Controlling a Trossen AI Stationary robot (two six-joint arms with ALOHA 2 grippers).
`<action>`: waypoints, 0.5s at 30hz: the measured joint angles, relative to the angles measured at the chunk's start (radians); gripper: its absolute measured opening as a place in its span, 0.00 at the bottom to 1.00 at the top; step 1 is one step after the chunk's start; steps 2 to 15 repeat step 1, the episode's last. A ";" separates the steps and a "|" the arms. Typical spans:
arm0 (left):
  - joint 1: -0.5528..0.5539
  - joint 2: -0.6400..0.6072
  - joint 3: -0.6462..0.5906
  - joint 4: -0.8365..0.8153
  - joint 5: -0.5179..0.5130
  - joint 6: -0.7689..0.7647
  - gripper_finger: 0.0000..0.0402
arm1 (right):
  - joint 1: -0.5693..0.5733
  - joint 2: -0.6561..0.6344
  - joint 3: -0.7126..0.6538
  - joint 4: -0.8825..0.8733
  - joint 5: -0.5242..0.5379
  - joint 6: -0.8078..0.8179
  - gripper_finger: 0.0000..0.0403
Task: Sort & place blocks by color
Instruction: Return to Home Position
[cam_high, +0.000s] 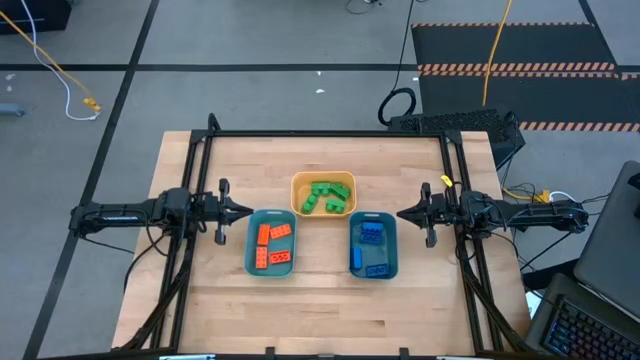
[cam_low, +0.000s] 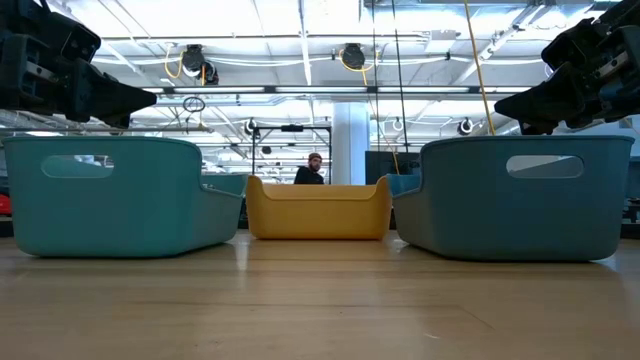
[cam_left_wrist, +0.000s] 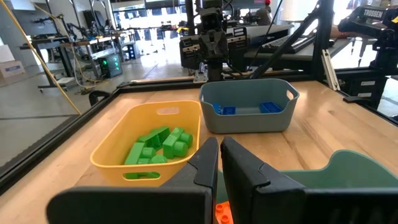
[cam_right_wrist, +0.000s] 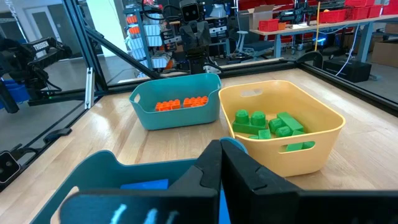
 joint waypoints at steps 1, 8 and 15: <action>0.000 0.000 0.000 0.000 0.000 0.000 0.06 | 0.000 0.000 0.000 0.000 0.000 0.000 0.00; 0.000 0.000 0.000 0.000 0.000 0.000 0.06 | 0.000 0.000 0.000 0.000 0.000 0.000 0.00; 0.000 0.000 0.000 0.000 0.000 0.000 0.06 | 0.000 0.000 0.000 0.000 0.000 0.000 0.00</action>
